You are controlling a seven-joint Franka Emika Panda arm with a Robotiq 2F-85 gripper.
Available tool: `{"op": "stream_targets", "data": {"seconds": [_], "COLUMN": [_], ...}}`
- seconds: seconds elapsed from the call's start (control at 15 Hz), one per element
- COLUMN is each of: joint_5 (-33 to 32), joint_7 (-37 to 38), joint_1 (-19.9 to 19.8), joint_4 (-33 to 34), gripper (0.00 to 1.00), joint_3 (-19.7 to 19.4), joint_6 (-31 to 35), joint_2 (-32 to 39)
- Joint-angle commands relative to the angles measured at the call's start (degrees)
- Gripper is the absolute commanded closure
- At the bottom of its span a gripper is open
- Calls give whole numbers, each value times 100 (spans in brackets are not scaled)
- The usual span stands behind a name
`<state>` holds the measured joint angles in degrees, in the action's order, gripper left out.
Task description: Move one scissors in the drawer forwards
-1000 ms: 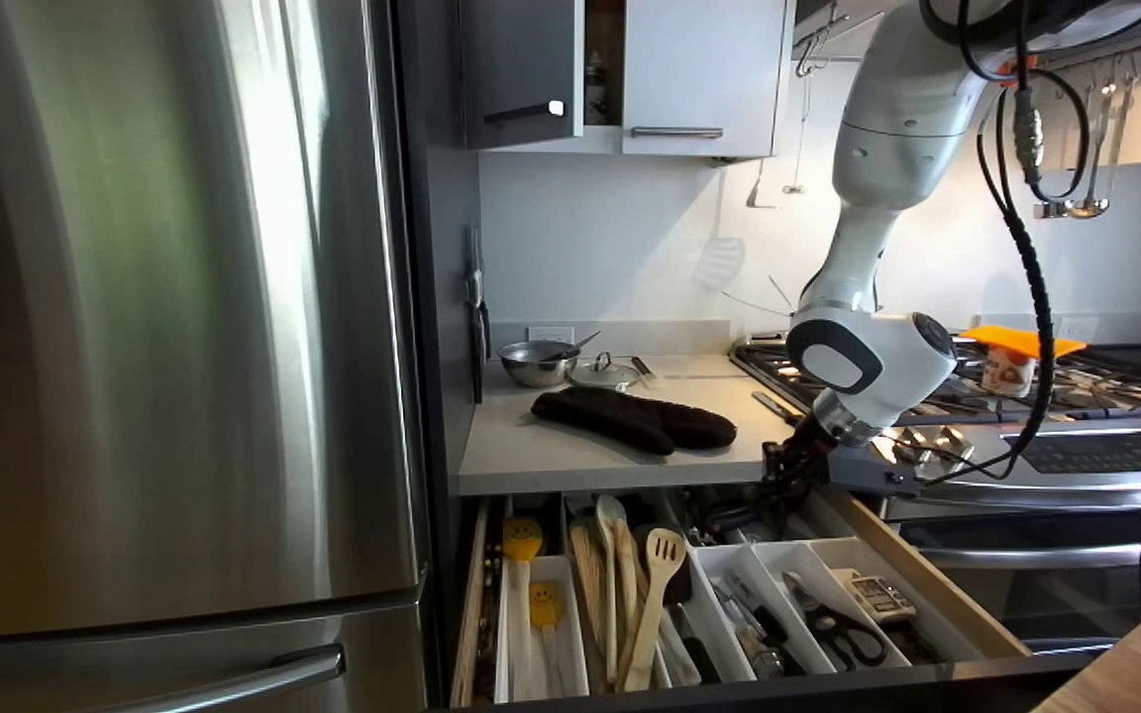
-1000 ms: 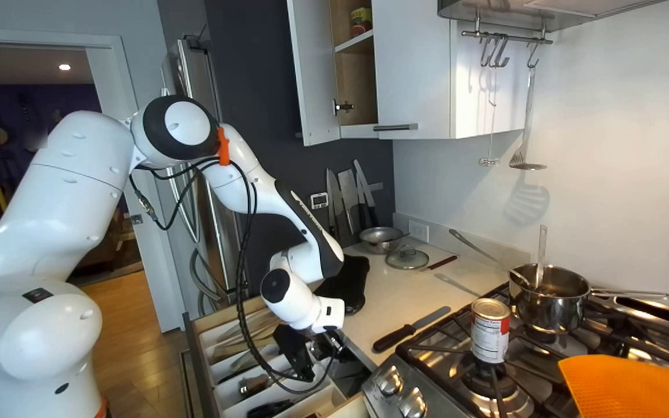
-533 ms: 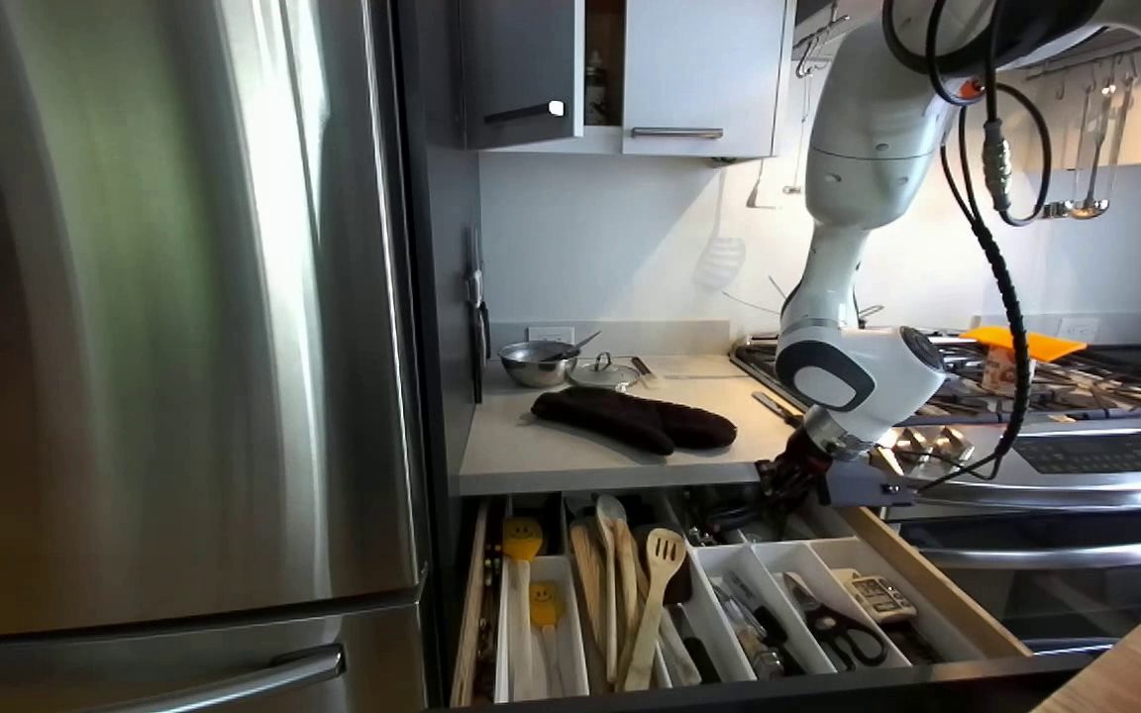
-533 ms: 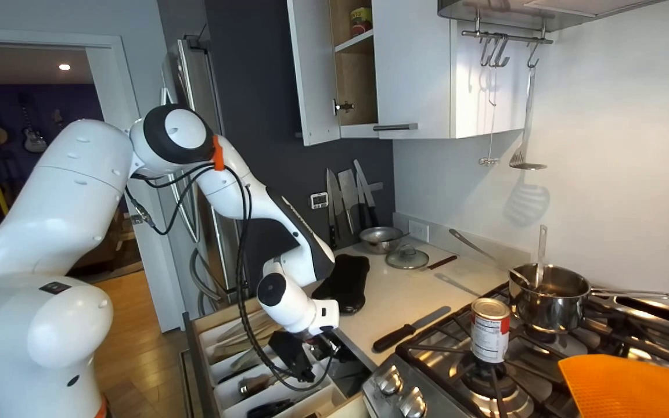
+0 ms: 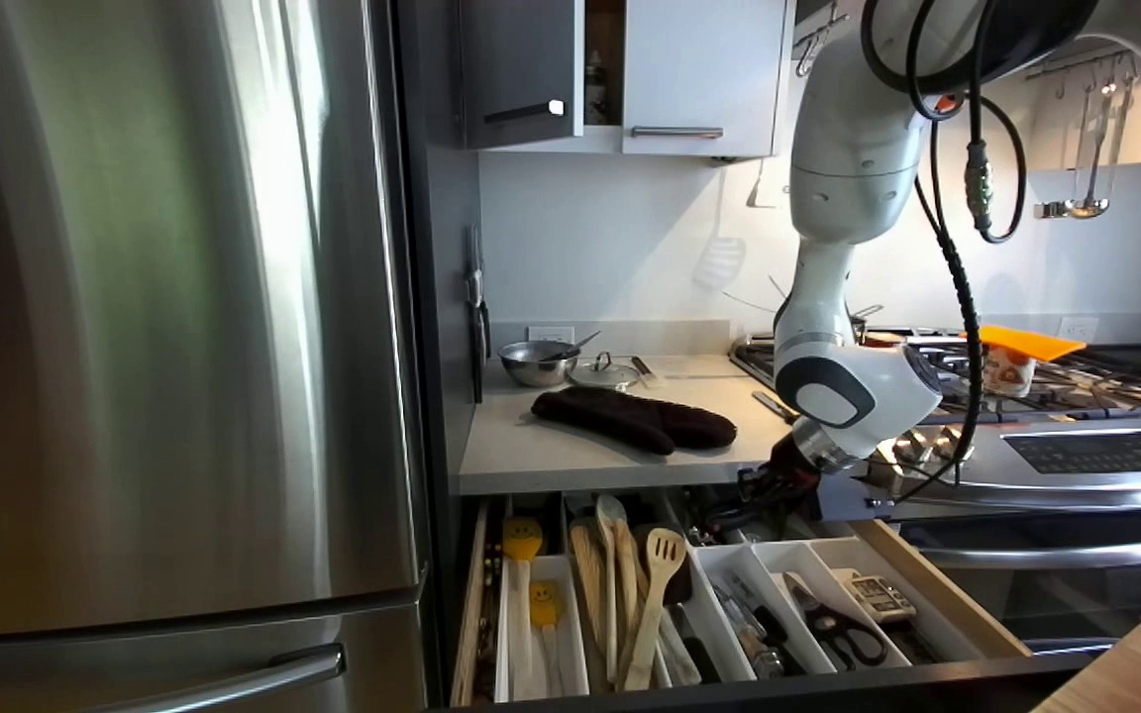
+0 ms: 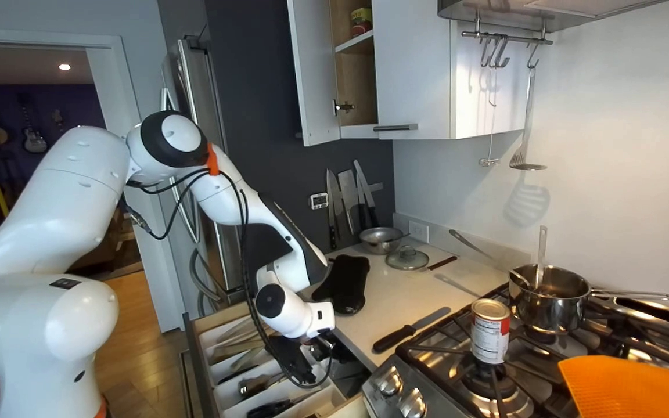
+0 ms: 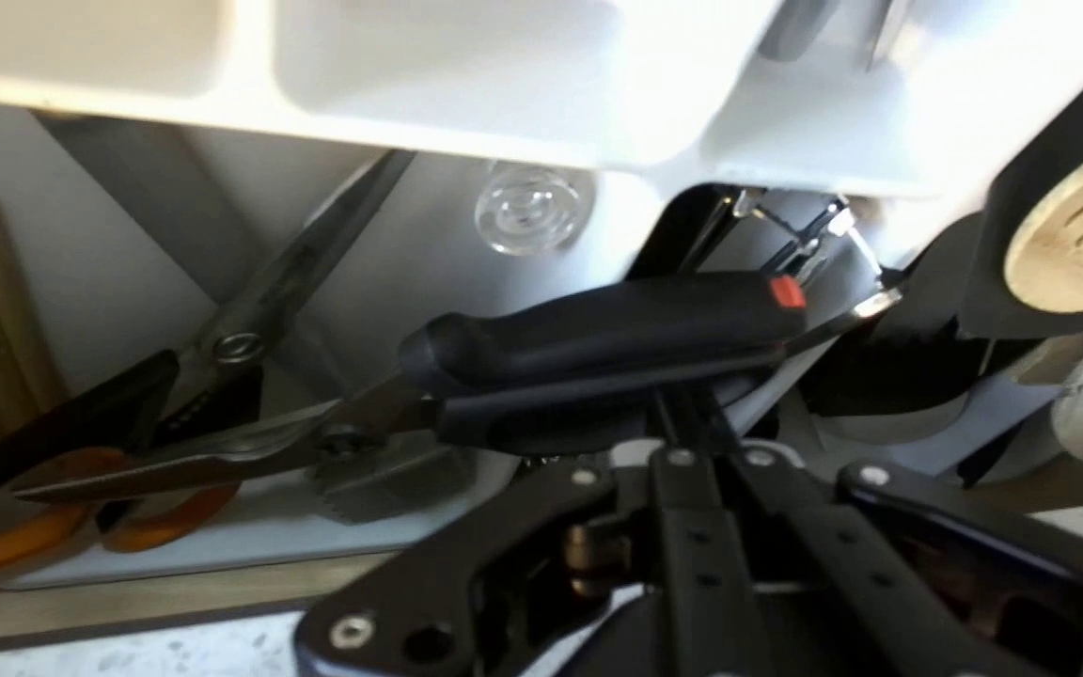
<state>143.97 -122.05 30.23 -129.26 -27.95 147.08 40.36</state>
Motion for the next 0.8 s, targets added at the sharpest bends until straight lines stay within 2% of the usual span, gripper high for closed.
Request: {"op": "stream_targets", "data": {"seconds": [0.0,0.07,0.13,0.53,0.73], "joint_5": [0,0,0,-8,-13], "joint_7": [67,64,-386,-587,-667], "joint_1": [91,51,-653,-1429,-1686], "joint_4": [-143,-155,-107,-68,-50], "gripper": [100,100,100,100,100], "joint_3": [-176,-199,367,760,894], "joint_6": [-585,-724,-579,-705,-805], "joint_2": [131,131,-100,-144,-149]}}
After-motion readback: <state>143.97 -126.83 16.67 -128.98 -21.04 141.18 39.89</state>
